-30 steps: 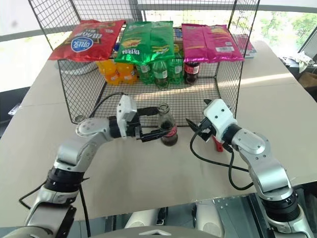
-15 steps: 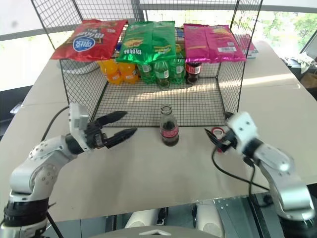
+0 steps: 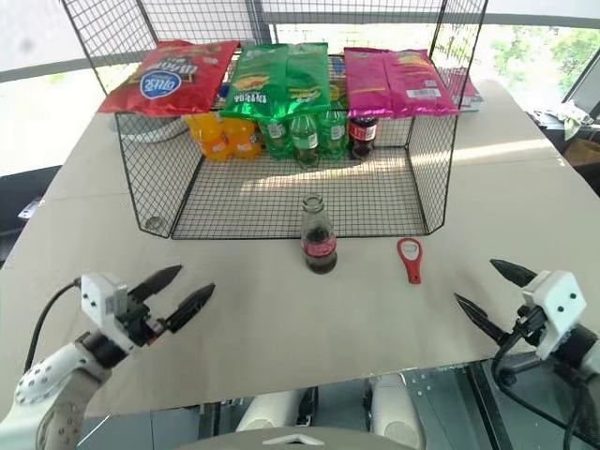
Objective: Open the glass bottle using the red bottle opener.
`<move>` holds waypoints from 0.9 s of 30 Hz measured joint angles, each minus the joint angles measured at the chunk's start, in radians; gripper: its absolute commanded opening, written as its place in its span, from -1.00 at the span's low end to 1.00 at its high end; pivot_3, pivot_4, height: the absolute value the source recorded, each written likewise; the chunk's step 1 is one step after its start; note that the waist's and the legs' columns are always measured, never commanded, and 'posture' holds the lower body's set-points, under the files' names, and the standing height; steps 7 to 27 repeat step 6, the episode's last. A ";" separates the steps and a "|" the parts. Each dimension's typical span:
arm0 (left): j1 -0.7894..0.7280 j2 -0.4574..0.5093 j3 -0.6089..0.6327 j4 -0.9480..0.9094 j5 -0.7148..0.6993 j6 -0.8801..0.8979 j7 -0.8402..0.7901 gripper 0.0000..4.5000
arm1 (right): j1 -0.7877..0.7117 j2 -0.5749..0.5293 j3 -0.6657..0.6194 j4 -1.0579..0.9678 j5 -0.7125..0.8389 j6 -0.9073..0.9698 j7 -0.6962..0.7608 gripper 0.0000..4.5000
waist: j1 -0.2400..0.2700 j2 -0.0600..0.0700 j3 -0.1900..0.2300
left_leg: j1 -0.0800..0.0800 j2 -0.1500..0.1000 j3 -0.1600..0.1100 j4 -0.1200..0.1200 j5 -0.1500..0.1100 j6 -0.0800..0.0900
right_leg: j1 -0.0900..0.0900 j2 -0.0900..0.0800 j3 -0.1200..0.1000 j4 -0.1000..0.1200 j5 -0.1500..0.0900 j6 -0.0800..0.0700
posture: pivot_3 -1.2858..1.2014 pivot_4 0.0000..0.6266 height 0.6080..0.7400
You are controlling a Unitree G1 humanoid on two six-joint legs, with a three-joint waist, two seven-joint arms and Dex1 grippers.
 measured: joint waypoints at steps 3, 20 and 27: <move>0.045 -0.001 -0.006 -0.030 0.002 -0.024 -0.016 0.98 | -0.031 -0.025 0.003 0.027 0.001 -0.009 0.018 1.00 | 0.002 0.001 0.000 | 0.000 0.000 0.000 0.000 0.000 0.000 | 0.000 0.000 -0.001 0.000 0.000 0.000 | 0.03 -0.52 1.00; 0.093 -0.006 -0.025 -0.044 0.024 -0.063 -0.035 0.98 | -0.078 -0.044 0.008 0.094 -0.003 -0.017 0.031 1.00 | 0.000 0.001 0.000 | -0.001 0.000 0.000 0.000 0.000 0.000 | 0.000 0.001 0.000 0.000 0.000 0.000 | 0.03 -0.52 1.00; 0.093 -0.006 -0.025 -0.044 0.024 -0.063 -0.035 0.98 | -0.078 -0.044 0.008 0.094 -0.003 -0.017 0.031 1.00 | 0.000 0.001 0.000 | -0.001 0.000 0.000 0.000 0.000 0.000 | 0.000 0.001 0.000 0.000 0.000 0.000 | 0.03 -0.52 1.00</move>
